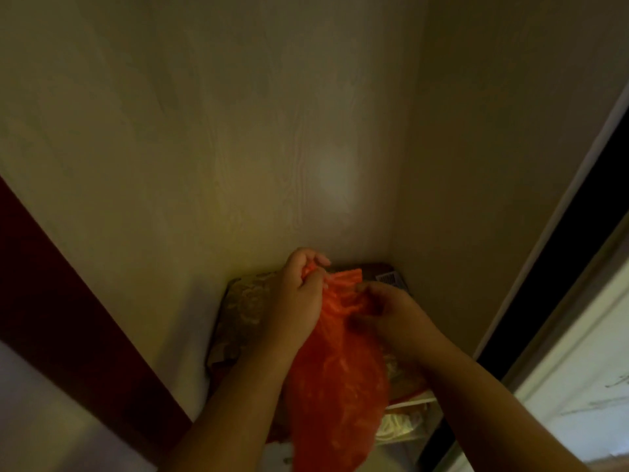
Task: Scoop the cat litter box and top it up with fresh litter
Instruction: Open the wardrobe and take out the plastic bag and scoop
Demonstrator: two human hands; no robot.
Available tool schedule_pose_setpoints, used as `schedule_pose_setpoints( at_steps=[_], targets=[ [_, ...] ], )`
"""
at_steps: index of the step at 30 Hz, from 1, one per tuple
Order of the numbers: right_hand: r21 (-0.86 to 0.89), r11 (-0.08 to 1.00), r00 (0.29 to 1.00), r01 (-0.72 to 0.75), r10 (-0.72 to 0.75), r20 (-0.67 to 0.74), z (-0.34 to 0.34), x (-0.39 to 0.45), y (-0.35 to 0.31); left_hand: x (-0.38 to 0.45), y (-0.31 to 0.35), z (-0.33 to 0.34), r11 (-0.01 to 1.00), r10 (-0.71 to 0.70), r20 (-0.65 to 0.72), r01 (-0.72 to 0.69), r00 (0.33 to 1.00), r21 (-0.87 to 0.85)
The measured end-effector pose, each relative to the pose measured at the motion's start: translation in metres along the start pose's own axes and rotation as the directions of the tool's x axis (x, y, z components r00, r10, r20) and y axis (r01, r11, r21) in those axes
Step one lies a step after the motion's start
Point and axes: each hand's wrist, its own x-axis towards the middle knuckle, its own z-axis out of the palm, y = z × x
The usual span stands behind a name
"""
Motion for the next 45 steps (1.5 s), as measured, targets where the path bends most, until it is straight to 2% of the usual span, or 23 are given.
schedule_pose_setpoints(
  at_steps=[3,5,7,10,13,14,16,18,19,21,23,26,29,31,33,35,38,40,43,45],
  targets=[
    [0.070,0.994,0.995,0.082,-0.077,-0.069,-0.004,0.002,-0.005,-0.004,-0.015,0.006,0.991,0.013,0.136,-0.030,0.991,0.127],
    [0.135,0.984,0.993,0.114,-0.108,-0.052,-0.003,0.002,-0.007,-0.009,-0.027,0.009,0.985,-0.002,0.293,-0.049,0.956,0.166],
    [0.237,0.966,0.995,0.099,-0.101,-0.008,-0.002,0.005,-0.004,-0.013,-0.031,0.008,0.988,-0.057,0.399,-0.007,0.915,0.157],
    [0.345,0.938,0.991,0.032,-0.076,0.113,-0.006,0.005,-0.001,-0.009,-0.037,0.005,0.991,-0.084,0.413,0.031,0.907,0.133],
    [0.381,0.925,0.979,-0.014,-0.065,0.195,-0.012,0.003,-0.002,-0.002,-0.045,0.003,0.990,-0.028,0.377,-0.027,0.926,0.140],
    [0.317,0.948,0.978,0.029,-0.092,0.188,-0.014,0.003,-0.001,0.000,-0.047,0.003,0.982,0.016,0.333,-0.078,0.943,0.174],
    [-0.019,0.984,0.975,0.175,-0.171,0.145,-0.018,0.003,0.002,0.002,-0.045,0.001,0.957,0.090,0.173,-0.133,0.981,0.256],
    [-0.391,0.898,0.973,0.204,-0.142,0.181,-0.025,0.005,0.005,0.006,-0.042,-0.001,0.954,0.087,0.000,-0.083,0.996,0.287],
    [-0.455,0.875,0.970,0.167,-0.063,0.235,-0.027,0.005,0.006,0.008,-0.041,-0.003,0.962,0.070,-0.073,-0.048,0.995,0.270],
    [-0.357,0.932,0.949,0.066,0.052,0.311,-0.028,0.003,0.009,0.010,-0.039,-0.004,0.981,0.017,-0.144,0.011,0.989,0.194],
    [-0.275,0.961,0.973,0.044,0.021,0.230,-0.025,0.007,0.016,0.006,-0.036,0.000,0.980,-0.013,-0.127,0.038,0.992,0.195],
    [-0.147,0.989,0.995,0.004,0.010,0.097,-0.019,0.012,0.021,-0.001,-0.040,0.013,0.964,-0.028,-0.027,0.034,0.999,0.263],
    [-0.109,0.994,0.999,-0.021,0.026,0.044,-0.011,0.012,0.018,-0.009,-0.045,0.026,0.975,-0.123,0.110,0.099,0.986,0.200],
    [-0.070,0.997,0.998,-0.024,0.028,0.062,-0.006,0.010,0.016,-0.017,-0.046,0.032,0.979,-0.164,0.185,0.137,0.969,0.154],
    [0.069,0.995,0.993,-0.067,0.059,0.105,-0.003,0.009,0.020,-0.024,-0.045,0.036,0.984,-0.150,0.218,0.123,0.964,0.132],
    [0.229,0.963,0.983,-0.142,0.111,0.145,-0.003,0.006,0.024,-0.024,-0.051,0.037,0.977,-0.121,0.180,0.085,0.976,0.194],
    [0.414,0.878,0.967,-0.239,0.178,0.182,-0.003,0.004,0.028,-0.020,-0.060,0.039,0.904,-0.129,0.161,0.049,0.979,0.426],
    [0.417,0.869,0.955,-0.268,0.183,0.232,-0.002,0.003,0.030,-0.020,-0.063,0.044,0.927,-0.095,0.185,0.019,0.978,0.375],
    [0.332,0.904,0.938,-0.268,0.166,0.304,-0.003,0.005,0.034,-0.018,-0.072,0.052,0.963,-0.096,0.224,0.034,0.970,0.267],
    [0.230,0.942,0.946,-0.246,0.182,0.268,-0.006,0.006,0.035,-0.015,-0.079,0.054,0.960,-0.099,0.214,0.037,0.972,0.276]
  ],
)
